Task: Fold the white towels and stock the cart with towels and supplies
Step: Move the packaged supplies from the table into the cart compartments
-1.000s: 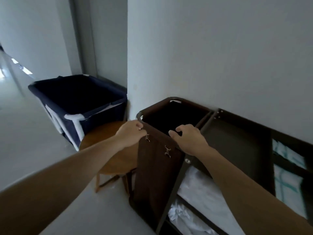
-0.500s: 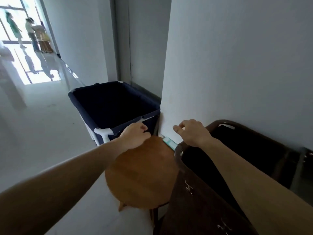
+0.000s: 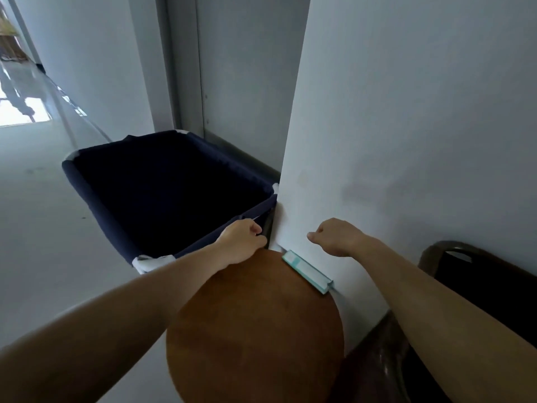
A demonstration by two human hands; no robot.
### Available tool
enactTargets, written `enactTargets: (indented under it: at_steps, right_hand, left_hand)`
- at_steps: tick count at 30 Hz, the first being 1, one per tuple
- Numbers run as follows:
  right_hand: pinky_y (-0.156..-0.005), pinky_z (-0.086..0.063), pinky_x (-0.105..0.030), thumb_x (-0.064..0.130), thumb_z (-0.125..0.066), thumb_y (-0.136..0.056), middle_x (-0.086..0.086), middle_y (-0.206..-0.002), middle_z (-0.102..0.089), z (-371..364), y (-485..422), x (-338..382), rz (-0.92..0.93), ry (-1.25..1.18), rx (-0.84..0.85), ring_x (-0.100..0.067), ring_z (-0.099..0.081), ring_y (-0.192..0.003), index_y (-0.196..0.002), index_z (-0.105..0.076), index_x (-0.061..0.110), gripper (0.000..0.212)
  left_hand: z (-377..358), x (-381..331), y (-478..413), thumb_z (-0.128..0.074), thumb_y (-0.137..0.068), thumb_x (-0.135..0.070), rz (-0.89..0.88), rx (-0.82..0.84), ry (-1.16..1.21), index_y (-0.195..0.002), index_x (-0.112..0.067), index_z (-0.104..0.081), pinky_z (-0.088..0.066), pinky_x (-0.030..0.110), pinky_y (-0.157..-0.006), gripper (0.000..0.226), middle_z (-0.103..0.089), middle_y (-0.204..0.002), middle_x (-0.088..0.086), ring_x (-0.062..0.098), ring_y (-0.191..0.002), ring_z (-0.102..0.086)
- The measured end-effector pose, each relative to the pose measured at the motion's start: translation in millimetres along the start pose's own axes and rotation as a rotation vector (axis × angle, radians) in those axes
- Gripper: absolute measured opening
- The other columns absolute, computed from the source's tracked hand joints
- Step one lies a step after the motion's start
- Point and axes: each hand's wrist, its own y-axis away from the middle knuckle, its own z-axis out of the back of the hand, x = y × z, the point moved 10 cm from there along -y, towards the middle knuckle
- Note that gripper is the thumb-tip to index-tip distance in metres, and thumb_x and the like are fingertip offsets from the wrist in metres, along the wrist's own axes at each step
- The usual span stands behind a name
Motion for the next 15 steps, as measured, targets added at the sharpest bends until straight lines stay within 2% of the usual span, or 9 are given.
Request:
enactTargets:
  at_steps: [2,4,7,8,10,11,12,14,15]
  right_hand:
    - [-0.076,-0.043,-0.035,0.045,-0.042,-0.101,-0.007,-0.099,-0.059,-5.5,-27.0,3.4,-0.056,-0.022,0.011,-0.024,-0.055,-0.086,-0.090,-0.055,0.011,0.038]
    - [-0.072,-0.042,-0.033,0.043,-0.043,-0.100,-0.004,-0.089,-0.057,-14.1,-47.8,4.2,-0.116,-0.037,0.035,-0.023,-0.054,-0.082,-0.090,-0.056,0.010,0.037]
    - [-0.061,-0.036,-0.029,0.043,-0.044,-0.099,0.000,-0.077,-0.049,-34.2,-71.2,-5.6,-0.202,-0.065,0.049,-0.017,-0.048,-0.071,-0.075,-0.049,0.015,0.037]
    - [-0.063,-0.038,-0.029,0.044,-0.045,-0.099,-0.001,-0.083,-0.053,-46.6,-77.2,-10.8,-0.226,-0.069,0.082,-0.018,-0.051,-0.075,-0.079,-0.053,0.015,0.036]
    - [-0.075,-0.042,-0.030,0.045,-0.046,-0.099,-0.008,-0.108,-0.061,-77.2,-88.8,-23.8,-0.263,-0.074,0.161,-0.023,-0.059,-0.097,-0.107,-0.062,0.011,0.039]
    - [-0.078,-0.042,-0.029,0.045,-0.047,-0.099,-0.010,-0.120,-0.061,-92.1,-94.4,-31.4,-0.286,-0.074,0.194,-0.025,-0.059,-0.106,-0.119,-0.061,0.009,0.044]
    - [-0.080,-0.042,-0.028,0.045,-0.047,-0.099,-0.012,-0.128,-0.060,-106.1,-100.2,-38.9,-0.306,-0.073,0.222,-0.027,-0.058,-0.111,-0.126,-0.058,0.008,0.048]
    - [-0.089,-0.044,-0.029,0.044,-0.046,-0.100,-0.015,-0.136,-0.056,-132.5,-115.0,-54.6,-0.335,-0.101,0.246,-0.028,-0.056,-0.118,-0.133,-0.055,0.006,0.051]
    - [-0.094,-0.044,-0.030,0.043,-0.046,-0.100,-0.016,-0.137,-0.055,-145.4,-124.0,-63.0,-0.352,-0.126,0.247,-0.030,-0.055,-0.121,-0.134,-0.055,0.006,0.051]
  left_hand:
    - [7.3,5.0,-35.6,-0.062,-0.094,-0.030,-0.029,0.046,-0.013,-0.128,-0.019,-0.059,-0.047,0.038,-0.100,0.036,-0.060,-0.124,0.000,0.019,-0.112,-0.057]
    - [10.4,9.3,-67.3,-0.061,-0.095,-0.028,-0.045,0.104,-0.026,-0.128,-0.016,-0.059,-0.046,0.038,-0.101,0.035,-0.060,-0.124,0.002,0.020,-0.114,-0.056]
    - [-2.7,17.5,-108.5,-0.060,-0.095,-0.028,-0.065,0.198,-0.055,-0.127,-0.013,-0.061,-0.045,0.039,-0.103,0.035,-0.061,-0.124,0.003,0.023,-0.115,-0.056]
    - [-11.1,22.3,-119.4,-0.060,-0.095,-0.029,-0.062,0.225,-0.063,-0.127,-0.014,-0.061,-0.045,0.039,-0.103,0.035,-0.061,-0.124,0.003,0.023,-0.115,-0.056]
    - [-33.4,29.7,-135.1,-0.059,-0.096,-0.028,-0.062,0.277,-0.073,-0.123,-0.011,-0.062,-0.046,0.033,-0.096,0.032,-0.063,-0.122,0.005,0.023,-0.112,-0.057]
    - [-47.6,32.2,-140.1,-0.058,-0.097,-0.025,-0.068,0.314,-0.084,-0.120,-0.008,-0.063,-0.046,0.031,-0.092,0.029,-0.064,-0.120,0.006,0.023,-0.109,-0.058]
    - [-62.9,36.2,-144.4,-0.057,-0.097,-0.022,-0.066,0.355,-0.104,-0.113,-0.006,-0.064,-0.047,0.033,-0.090,0.024,-0.064,-0.116,0.007,0.023,-0.105,-0.058]
    - [-91.7,47.2,-155.9,-0.057,-0.095,-0.018,-0.049,0.411,-0.134,-0.099,-0.013,-0.060,-0.048,0.036,-0.083,0.006,-0.060,-0.100,0.009,0.022,-0.093,-0.056]
    - [-104.7,55.6,-162.5,-0.058,-0.094,-0.019,-0.025,0.428,-0.136,-0.099,-0.015,-0.059,-0.048,0.035,-0.080,0.006,-0.059,-0.098,0.007,0.022,-0.092,-0.056]
